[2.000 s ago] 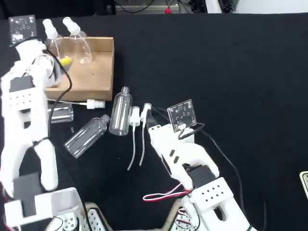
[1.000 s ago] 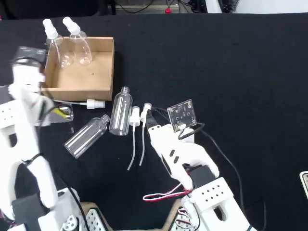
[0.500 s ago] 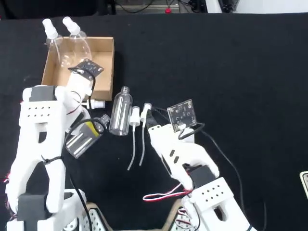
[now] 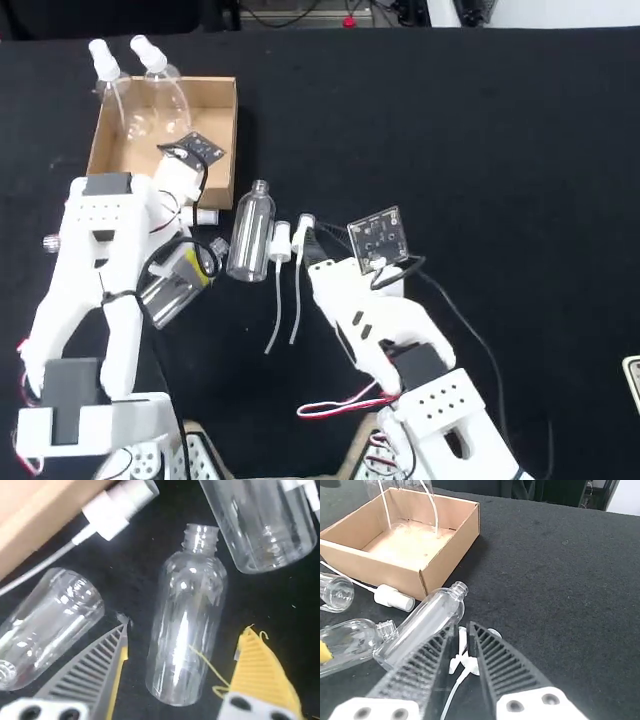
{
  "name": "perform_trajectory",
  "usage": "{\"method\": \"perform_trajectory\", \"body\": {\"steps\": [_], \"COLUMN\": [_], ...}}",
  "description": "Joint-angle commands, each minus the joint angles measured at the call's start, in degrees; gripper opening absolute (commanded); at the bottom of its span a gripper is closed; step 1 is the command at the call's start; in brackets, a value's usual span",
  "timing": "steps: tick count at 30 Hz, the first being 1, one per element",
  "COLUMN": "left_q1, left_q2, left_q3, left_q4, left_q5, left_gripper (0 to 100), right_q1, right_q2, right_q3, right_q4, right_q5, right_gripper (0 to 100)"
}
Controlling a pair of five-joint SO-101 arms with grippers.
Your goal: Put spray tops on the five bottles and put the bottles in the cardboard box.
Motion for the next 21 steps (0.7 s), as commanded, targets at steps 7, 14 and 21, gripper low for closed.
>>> {"method": "perform_trajectory", "body": {"steps": [7, 14, 21], "left_q1": [3.12, 4.62, 4.18], "left_q2": [2.73, 7.3, 10.11], "left_q3": [1.71, 1.36, 1.54], "left_q4": [-6.15, -9.41, -11.69], "left_q5": [0.62, 2.64, 2.46], "left_gripper": [34, 33, 33], "right_q1": [-0.7, -0.7, -0.7], "right_q2": [-0.84, -0.84, -0.84], "right_q3": [-1.1, -1.1, -1.1], "right_q4": [-1.05, -1.05, -1.05], "right_q5": [-0.09, -0.09, -0.09], "right_gripper": [3.5, 3.5, 3.5]}}
